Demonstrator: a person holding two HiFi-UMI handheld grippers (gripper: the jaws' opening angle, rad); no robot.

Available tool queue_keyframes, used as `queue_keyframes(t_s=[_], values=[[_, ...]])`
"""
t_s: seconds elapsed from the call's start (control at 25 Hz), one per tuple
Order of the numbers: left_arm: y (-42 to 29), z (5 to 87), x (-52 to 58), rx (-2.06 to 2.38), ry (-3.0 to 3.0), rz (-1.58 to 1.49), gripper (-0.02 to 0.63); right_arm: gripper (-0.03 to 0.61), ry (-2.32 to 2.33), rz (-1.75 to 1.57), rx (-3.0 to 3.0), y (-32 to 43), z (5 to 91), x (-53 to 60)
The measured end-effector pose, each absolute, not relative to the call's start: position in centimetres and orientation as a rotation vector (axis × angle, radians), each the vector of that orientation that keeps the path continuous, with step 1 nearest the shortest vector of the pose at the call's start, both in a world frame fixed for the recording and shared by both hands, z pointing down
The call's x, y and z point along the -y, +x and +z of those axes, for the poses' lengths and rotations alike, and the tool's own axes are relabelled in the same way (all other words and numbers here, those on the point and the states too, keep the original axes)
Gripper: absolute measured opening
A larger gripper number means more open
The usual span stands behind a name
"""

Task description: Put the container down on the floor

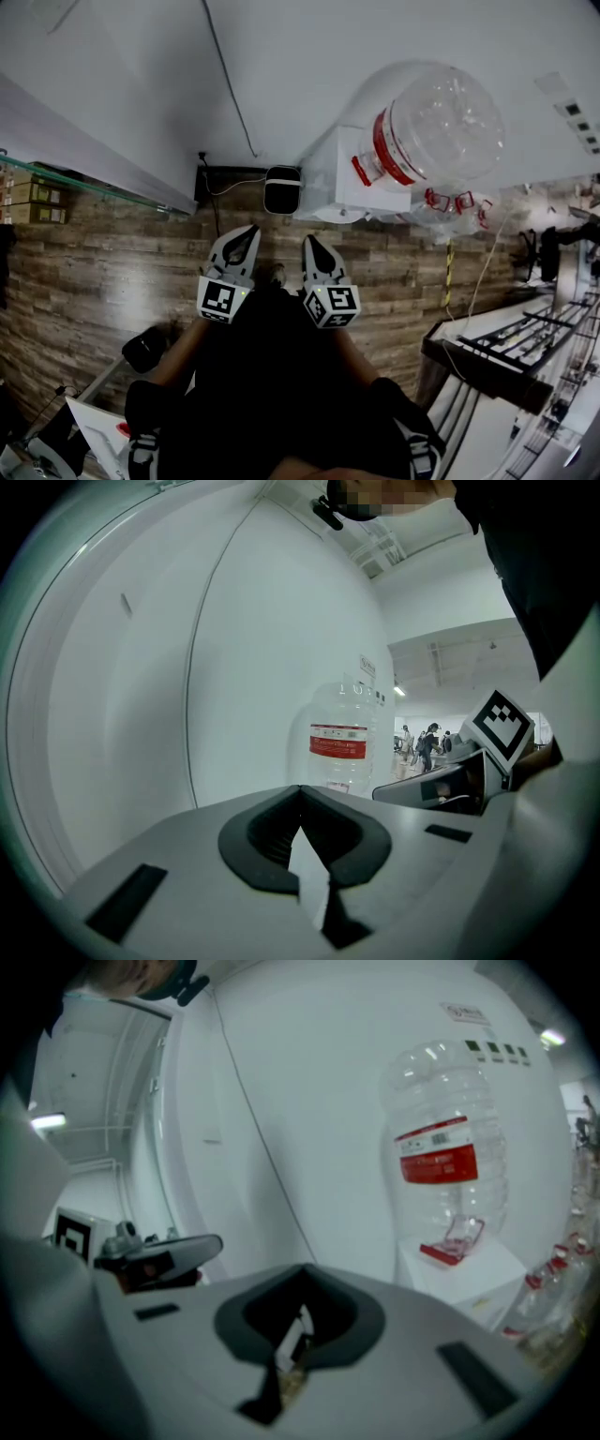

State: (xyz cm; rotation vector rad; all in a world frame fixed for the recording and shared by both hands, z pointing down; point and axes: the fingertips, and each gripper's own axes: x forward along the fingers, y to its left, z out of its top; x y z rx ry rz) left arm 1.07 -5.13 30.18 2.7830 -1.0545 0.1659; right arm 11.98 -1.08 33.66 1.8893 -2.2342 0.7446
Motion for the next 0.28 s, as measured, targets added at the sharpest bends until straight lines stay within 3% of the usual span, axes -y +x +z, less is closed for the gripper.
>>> queue_keyframes(t_s=[0.28], values=[[0.64, 30.1, 5.04, 1.046, 2.779, 0.163, 0.03, 0.032, 1.895, 0.737, 2.239, 11.29, 33.62, 0.88]])
